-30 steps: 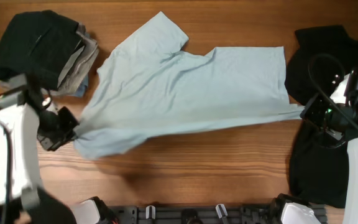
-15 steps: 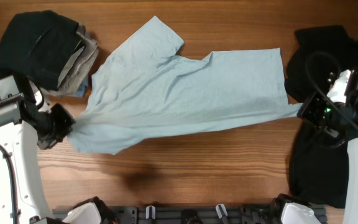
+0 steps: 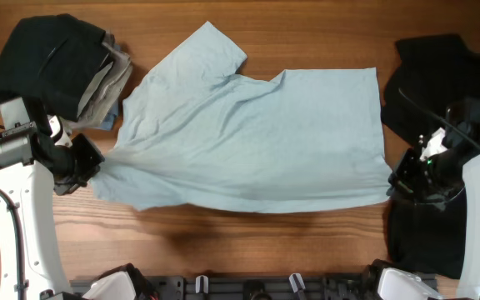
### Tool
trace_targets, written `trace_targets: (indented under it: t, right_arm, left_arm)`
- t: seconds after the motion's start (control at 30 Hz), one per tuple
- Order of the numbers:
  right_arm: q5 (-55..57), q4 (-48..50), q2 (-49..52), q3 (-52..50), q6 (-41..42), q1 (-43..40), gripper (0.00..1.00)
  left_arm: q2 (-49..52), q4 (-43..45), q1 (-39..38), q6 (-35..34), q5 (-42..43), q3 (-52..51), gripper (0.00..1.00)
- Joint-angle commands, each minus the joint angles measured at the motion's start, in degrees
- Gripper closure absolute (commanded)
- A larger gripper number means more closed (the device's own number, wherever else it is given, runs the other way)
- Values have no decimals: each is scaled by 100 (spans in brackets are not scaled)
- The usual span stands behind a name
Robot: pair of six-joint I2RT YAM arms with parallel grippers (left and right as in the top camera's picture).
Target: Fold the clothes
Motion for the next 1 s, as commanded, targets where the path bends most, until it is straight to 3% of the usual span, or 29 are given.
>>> trace_targets:
  t: [0.0,0.13,0.33,0.43,0.5,0.57,0.6,0.63,0.83,0.93,0.97]
  right_arm:
    - [503,748,-4,9,468,-13,96]
    - [-229,1923,280,-225,542,-9,96]
    - [-625,2771,1012,-232,588,-7,96]
    - [-658,3141,1412,-232,590,13,96]
    - [-621,3429,1672,-232,581,13,78]
    - [-610,3818,1882,-232,442,13,69]
    - [-612,3995,1961,-232,306,13,59]
    - [-614,4057,1996,-232,214,13,52]
    - [-699,3722,2011,-232,-234,26,47]
    - [-898,3425,2013,-234,-612,98,46]
    - [-938,3362,2013,-234,-686,133,46]
  left_arm:
    - [7,101,-44,94,-50,52,96]
    - [68,599,-313,94,120,2,96]
    - [551,1381,-769,92,120,0,96]
    - [855,1829,-914,92,120,0,90]
    - [1067,2052,-973,94,120,0,75]
    - [1268,2124,-992,94,120,2,53]
    - [1346,2092,-990,96,118,0,40]
    - [1390,2039,-990,114,120,0,38]
    - [1451,1453,-1025,868,472,0,43]
    - [1574,1344,-1137,946,470,0,45]
    - [1650,1235,-1174,944,463,0,49]
